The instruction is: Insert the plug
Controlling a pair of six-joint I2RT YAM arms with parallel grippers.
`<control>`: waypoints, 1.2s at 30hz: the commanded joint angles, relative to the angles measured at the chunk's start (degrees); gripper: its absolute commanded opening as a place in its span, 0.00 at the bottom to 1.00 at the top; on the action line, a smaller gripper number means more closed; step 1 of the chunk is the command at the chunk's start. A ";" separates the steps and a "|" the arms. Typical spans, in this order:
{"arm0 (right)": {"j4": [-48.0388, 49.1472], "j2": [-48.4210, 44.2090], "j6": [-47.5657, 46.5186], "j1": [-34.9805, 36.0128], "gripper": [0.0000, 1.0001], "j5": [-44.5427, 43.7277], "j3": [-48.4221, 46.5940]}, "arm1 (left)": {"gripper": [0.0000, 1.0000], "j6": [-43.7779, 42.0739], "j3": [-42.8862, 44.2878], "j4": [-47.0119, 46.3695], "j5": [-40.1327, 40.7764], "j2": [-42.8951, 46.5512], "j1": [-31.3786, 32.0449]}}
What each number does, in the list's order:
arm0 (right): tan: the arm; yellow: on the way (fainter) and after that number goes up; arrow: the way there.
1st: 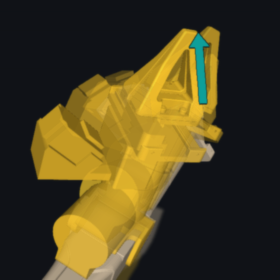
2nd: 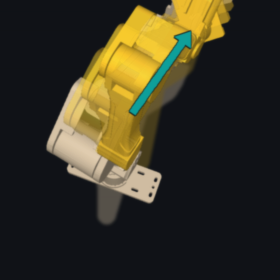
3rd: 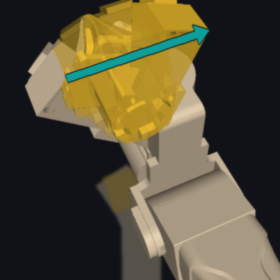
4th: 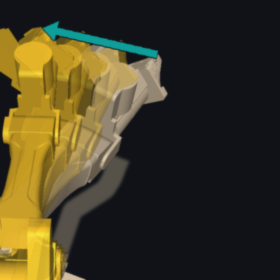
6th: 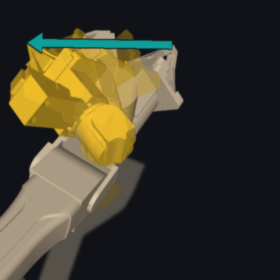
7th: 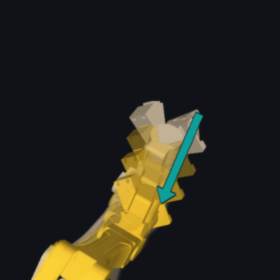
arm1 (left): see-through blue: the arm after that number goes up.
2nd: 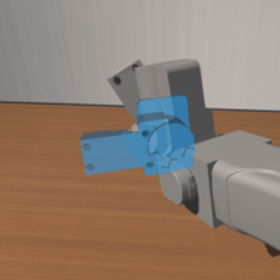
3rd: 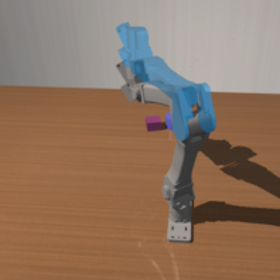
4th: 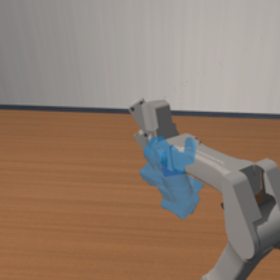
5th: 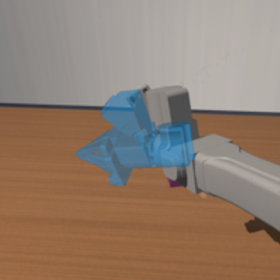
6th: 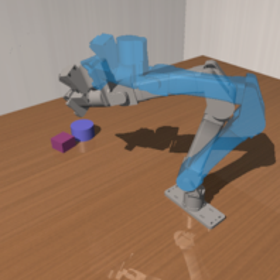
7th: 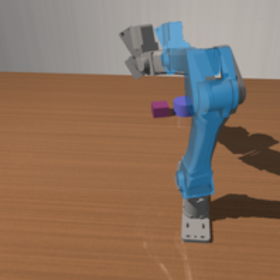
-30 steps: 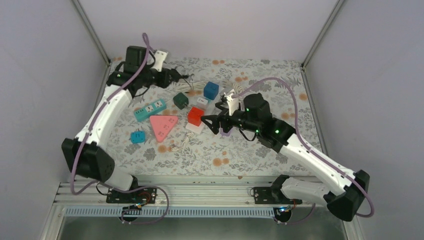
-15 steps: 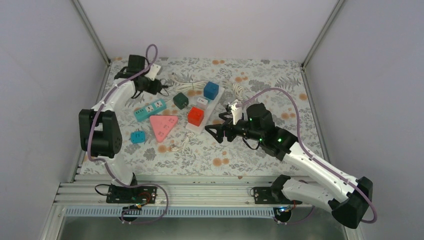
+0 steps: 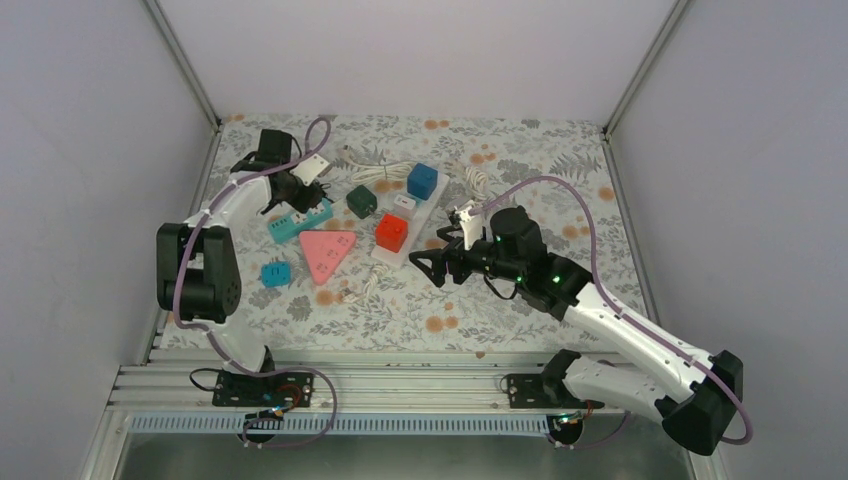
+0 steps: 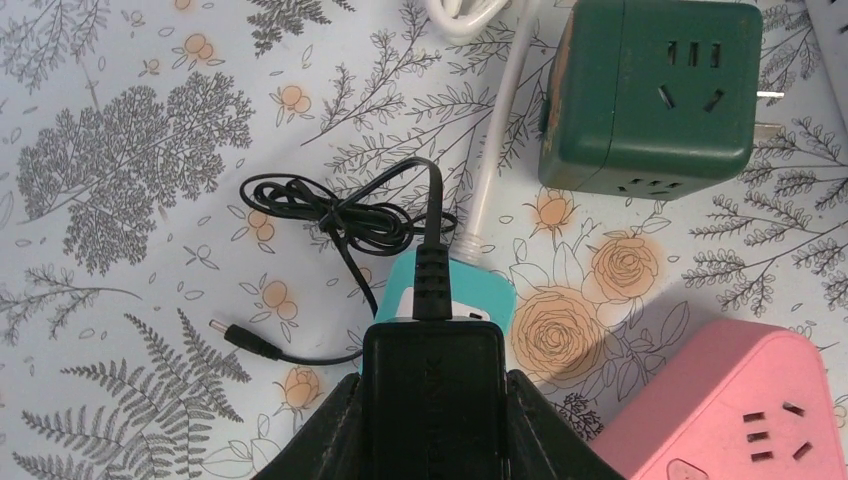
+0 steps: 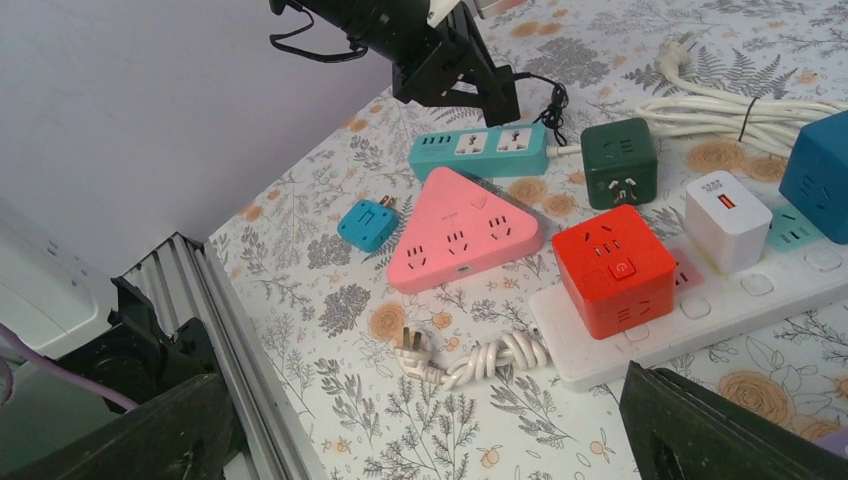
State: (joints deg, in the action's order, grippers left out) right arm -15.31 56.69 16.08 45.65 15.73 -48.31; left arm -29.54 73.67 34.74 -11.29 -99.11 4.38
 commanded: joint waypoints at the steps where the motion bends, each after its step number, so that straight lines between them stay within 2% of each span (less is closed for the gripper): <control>1: 0.26 -0.28 0.18 -0.38 1.00 -0.06 -0.29 | 0.05 -3.87 -0.87 -2.17 -1.19 -0.26 0.01; 10: 0.74 0.57 0.34 -0.38 1.00 0.29 -0.14 | 0.05 -6.88 -5.31 -5.69 -5.99 -0.57 -0.39; 25: 1.86 1.88 1.36 -0.38 1.00 0.26 0.45 | 0.05 -8.85 -7.52 -7.18 -5.77 -1.68 -2.90; 32: 1.29 1.64 0.90 -0.38 1.00 -0.13 0.05 | 0.05 -12.62 -6.13 -3.28 -12.20 -4.81 -3.33; 36: 1.38 1.65 0.80 -0.39 1.00 -0.20 0.13 | 0.06 -13.79 -4.53 -1.98 -8.80 -6.44 -3.28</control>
State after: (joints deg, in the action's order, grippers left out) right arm -15.03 58.54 16.58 45.63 15.75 -48.31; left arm -40.32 68.84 28.62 -22.15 -101.19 0.95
